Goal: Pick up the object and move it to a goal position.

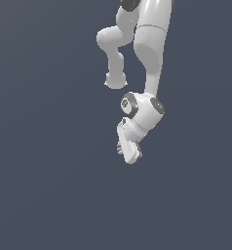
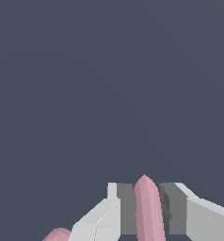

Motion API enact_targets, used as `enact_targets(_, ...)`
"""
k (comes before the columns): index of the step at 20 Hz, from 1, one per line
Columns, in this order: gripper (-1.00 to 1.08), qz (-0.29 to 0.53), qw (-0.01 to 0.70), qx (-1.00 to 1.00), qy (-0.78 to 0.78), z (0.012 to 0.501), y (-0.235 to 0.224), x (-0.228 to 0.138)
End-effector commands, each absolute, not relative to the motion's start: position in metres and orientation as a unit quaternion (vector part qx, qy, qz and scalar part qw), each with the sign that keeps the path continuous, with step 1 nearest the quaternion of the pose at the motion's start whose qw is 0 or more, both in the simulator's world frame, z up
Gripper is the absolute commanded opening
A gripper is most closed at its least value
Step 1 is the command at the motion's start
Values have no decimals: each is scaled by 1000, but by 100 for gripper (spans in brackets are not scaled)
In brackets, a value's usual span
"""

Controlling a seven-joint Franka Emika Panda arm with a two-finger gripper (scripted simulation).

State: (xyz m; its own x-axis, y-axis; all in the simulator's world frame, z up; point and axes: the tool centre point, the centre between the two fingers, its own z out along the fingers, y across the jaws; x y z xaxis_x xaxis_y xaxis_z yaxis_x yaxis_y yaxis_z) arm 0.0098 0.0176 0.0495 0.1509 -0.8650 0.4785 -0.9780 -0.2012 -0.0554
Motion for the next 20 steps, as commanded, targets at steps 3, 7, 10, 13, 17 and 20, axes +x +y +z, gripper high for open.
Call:
enact_targets(3, -100, 209, 136, 746, -618, 62, -27, 33)
enact_targets(7, -100, 209, 136, 746, -618, 73, -69, 57)
enact_targets(10, -100, 209, 135, 746, -618, 80, -98, 73)
enact_targets(13, -100, 209, 135, 746, -618, 87, -122, 87)
enact_targets(17, -100, 208, 135, 746, -618, 93, -145, 101)
enact_targets(20, -100, 208, 135, 746, -618, 96, -157, 109)
